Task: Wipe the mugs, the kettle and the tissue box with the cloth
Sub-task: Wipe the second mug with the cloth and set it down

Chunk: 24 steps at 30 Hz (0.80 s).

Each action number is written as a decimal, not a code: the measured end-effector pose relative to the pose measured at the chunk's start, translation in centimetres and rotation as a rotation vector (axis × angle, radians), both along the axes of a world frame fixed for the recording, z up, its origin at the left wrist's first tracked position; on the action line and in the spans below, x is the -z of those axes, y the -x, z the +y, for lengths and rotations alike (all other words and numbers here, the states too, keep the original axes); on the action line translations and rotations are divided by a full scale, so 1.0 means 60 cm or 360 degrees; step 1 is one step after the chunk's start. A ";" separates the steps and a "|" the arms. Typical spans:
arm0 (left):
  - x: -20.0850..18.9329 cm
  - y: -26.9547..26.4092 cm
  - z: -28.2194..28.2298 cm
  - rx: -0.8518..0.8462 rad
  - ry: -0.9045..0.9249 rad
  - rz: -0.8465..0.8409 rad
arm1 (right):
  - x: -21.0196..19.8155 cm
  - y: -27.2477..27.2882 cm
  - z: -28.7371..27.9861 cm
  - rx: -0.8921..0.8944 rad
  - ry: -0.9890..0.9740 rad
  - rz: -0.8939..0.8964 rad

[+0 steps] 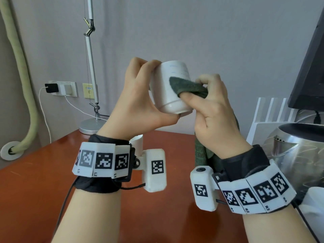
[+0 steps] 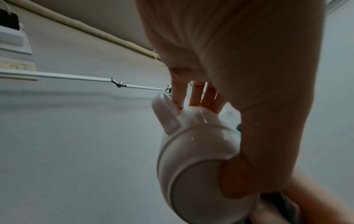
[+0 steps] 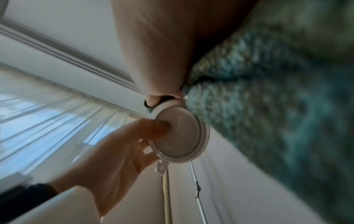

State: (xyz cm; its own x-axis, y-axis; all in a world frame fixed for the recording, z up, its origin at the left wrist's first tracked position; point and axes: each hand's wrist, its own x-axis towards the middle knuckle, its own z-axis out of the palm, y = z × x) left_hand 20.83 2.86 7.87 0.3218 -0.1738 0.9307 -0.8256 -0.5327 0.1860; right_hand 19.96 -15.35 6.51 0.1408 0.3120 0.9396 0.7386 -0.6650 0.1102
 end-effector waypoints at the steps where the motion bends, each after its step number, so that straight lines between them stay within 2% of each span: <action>1: -0.001 0.000 -0.002 0.0004 0.0000 -0.0010 | 0.001 -0.005 -0.004 0.0013 -0.0045 0.0040; 6: -0.001 0.001 0.005 -0.0090 0.0038 0.0010 | 0.013 -0.021 -0.018 -0.0009 -0.0157 0.0142; 11: -0.002 0.003 -0.001 -0.0167 0.0035 0.0014 | 0.011 -0.013 -0.011 -0.0104 -0.0090 0.0055; 17: 0.001 0.007 -0.024 -0.0060 -0.0222 0.0021 | -0.006 0.006 -0.006 0.0060 -0.0036 0.0044; 24: -0.002 0.007 -0.016 -0.0085 -0.0230 -0.0022 | -0.006 -0.003 -0.025 0.0192 -0.0138 0.0064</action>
State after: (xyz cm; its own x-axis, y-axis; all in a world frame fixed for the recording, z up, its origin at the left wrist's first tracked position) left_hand 20.42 1.92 7.99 0.3213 -0.2891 0.9017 -0.7972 -0.5965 0.0928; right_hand 20.12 -16.86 6.85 0.2101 0.2084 0.9552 0.6556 -0.7548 0.0205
